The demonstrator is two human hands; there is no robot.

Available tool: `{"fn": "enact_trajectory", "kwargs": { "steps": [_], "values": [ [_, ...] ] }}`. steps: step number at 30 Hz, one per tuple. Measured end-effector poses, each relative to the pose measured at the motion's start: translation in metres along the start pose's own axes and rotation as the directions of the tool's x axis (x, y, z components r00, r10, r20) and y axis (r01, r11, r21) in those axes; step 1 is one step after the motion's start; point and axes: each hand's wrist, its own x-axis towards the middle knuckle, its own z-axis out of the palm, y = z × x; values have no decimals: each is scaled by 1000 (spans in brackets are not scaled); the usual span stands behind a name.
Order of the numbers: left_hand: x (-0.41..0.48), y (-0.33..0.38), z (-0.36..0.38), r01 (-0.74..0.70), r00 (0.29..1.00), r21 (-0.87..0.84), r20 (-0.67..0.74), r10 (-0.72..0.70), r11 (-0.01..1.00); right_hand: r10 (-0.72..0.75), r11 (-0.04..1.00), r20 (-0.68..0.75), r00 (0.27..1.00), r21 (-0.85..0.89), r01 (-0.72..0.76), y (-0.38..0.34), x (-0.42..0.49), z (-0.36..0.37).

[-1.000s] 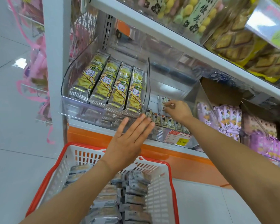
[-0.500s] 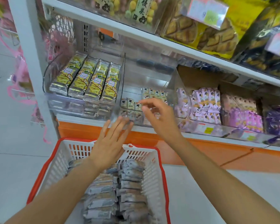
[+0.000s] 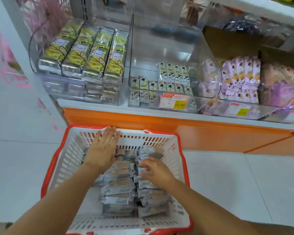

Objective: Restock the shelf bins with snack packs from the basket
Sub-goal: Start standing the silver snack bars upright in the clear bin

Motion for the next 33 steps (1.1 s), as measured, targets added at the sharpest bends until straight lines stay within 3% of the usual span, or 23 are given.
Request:
{"fn": "enact_trajectory", "kwargs": {
  "steps": [5,8,17,23,27,30,33],
  "values": [
    [7,-4,19,-24,1000,-27,-4,23,999,84,982,160,984,-181,-54,18,4,32],
    [10,-4,29,-26,997,-3,-70,25,1000,121,965,203,972,-255,-67,27,7,44],
    [12,1,34,31,998,48,-62,-28,998,85,927,265,961,-374,21,35,17,44],
    [9,0,21,3,998,23,-57,-2,1000,24,968,94,995,-252,0,17,12,-3],
    [3,3,-4,-57,957,-27,-286,47,998,-60,998,-138,989,-12,58,-18,-4,-60],
    [-2,6,-35,-107,881,-64,-468,65,992,-150,971,-385,911,119,210,-49,-26,-107],
    [-4,6,-66,-124,802,-90,-596,46,988,-123,933,-602,789,201,299,-79,-48,-156]
  ]
}}
